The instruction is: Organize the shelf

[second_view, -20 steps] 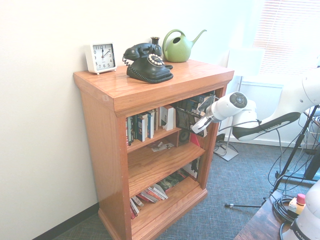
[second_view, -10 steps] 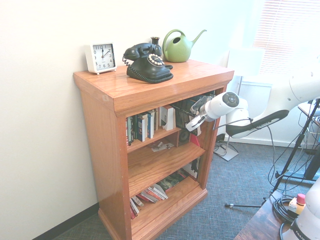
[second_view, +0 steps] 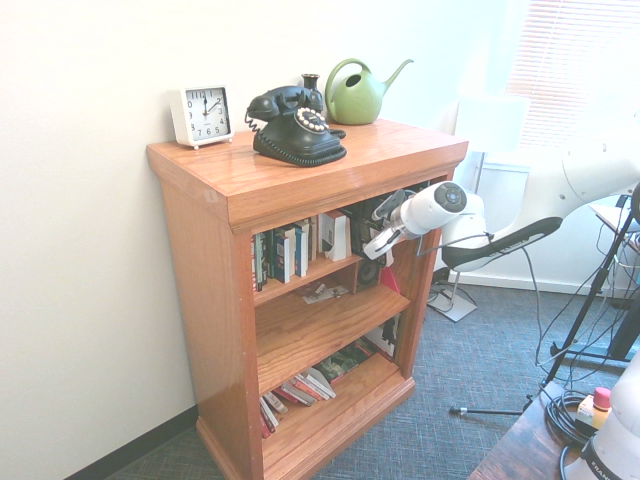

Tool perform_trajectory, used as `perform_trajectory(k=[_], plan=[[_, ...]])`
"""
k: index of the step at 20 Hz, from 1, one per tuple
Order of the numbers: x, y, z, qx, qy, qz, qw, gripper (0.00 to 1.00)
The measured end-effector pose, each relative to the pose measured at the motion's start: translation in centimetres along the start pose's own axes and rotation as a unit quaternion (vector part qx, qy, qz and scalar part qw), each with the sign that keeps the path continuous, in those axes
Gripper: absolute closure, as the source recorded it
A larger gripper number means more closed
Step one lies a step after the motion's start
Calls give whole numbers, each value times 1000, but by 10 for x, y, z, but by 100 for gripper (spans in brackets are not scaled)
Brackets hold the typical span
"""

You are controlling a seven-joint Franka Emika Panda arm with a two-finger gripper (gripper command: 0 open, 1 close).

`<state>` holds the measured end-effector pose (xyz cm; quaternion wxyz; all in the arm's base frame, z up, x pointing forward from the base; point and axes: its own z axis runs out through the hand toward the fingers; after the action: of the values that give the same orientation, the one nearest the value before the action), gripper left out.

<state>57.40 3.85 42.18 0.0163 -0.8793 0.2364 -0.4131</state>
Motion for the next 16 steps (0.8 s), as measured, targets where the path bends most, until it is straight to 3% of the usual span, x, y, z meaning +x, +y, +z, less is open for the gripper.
perform_trajectory(k=[14,15,16], plan=[[15,-15,25,0,7,-4,1000,100],[16,-17,26,0,7,-2,1000,0],[16,-18,26,-1,6,0,1000,0]])
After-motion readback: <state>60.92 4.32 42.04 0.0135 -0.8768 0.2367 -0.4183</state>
